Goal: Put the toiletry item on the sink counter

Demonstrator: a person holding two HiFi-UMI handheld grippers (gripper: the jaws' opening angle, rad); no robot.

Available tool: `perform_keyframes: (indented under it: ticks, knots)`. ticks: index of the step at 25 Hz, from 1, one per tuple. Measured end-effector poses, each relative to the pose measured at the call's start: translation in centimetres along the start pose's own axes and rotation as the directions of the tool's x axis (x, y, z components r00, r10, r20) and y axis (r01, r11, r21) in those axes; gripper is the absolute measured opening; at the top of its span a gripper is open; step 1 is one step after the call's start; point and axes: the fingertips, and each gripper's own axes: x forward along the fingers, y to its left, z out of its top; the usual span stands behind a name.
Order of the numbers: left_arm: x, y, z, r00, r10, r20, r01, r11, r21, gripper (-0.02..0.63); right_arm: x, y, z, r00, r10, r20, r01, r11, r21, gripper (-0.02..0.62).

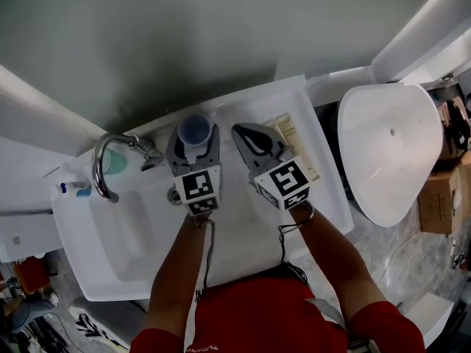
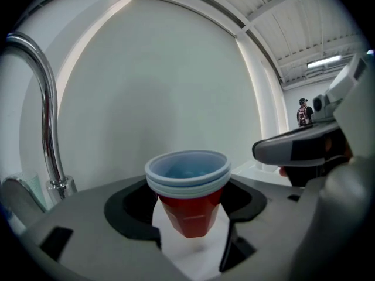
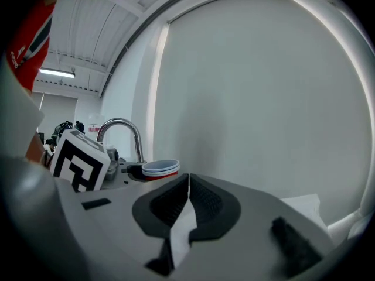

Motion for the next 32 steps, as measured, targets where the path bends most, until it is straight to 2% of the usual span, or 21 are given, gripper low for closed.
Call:
perform_keyframes:
  ticks: [7,19,32]
  knots:
    - [1.6,0.9,-2.6,0.997,0.036,-0.069,-0.036,0.999,0.002,0.324,0.5,-0.2,-1.2,1.000,0.011,-0.015,-0.011,1.000,0.027,0.031]
    - [2.7,1.0,-4.2,0.993,0.044,-0.111,-0.043,0.999,0.014,0.324,0.6,-0.1,-1.8,0.999,0.026,-0.028,-0.025,0.999,0.039,0.031]
    - [3.2,0.9,-5.2,0.992,0.032,-0.119,-0.030,0.999,0.014,0.324,0.7,0.1,-2.1,0.999,0.033,-0.033,-0.032,0.999,0.044,0.031]
